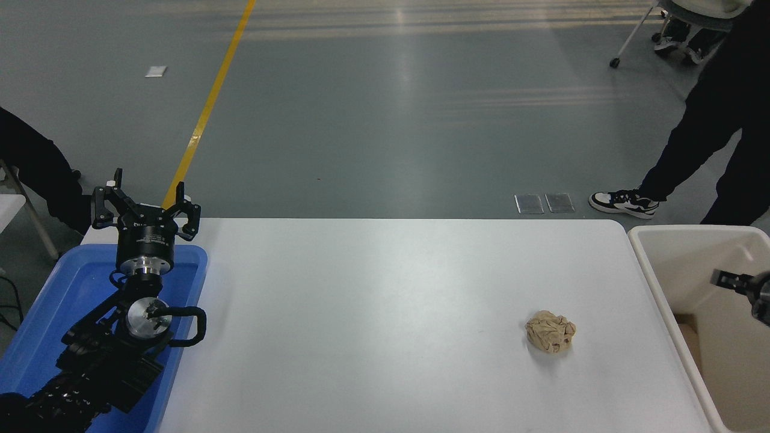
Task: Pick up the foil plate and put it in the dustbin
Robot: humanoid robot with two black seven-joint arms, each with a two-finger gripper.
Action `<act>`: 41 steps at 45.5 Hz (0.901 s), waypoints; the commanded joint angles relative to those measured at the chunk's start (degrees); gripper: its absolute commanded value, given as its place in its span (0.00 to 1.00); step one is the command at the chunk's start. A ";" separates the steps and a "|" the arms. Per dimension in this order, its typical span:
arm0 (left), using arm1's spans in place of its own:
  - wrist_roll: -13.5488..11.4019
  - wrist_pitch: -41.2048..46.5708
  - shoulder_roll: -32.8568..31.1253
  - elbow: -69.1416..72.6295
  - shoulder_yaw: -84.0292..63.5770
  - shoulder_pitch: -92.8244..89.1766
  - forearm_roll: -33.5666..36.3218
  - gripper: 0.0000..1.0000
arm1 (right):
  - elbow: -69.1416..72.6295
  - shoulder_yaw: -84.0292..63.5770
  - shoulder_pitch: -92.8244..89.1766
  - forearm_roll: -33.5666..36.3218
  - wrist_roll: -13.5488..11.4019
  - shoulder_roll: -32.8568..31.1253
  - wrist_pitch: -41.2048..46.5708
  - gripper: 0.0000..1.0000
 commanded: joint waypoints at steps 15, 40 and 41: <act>0.00 -0.03 -0.03 0.00 0.01 0.01 0.11 0.99 | 43.80 -16.13 44.85 3.47 -0.46 0.88 24.21 1.00; 0.00 -0.03 -0.03 0.00 0.01 0.01 -0.07 0.99 | 51.55 -15.96 68.50 30.72 0.07 22.58 41.62 1.00; 0.00 -0.03 -0.03 0.00 0.01 0.01 -0.07 0.99 | 51.55 -15.78 68.94 31.16 0.07 23.46 41.71 1.00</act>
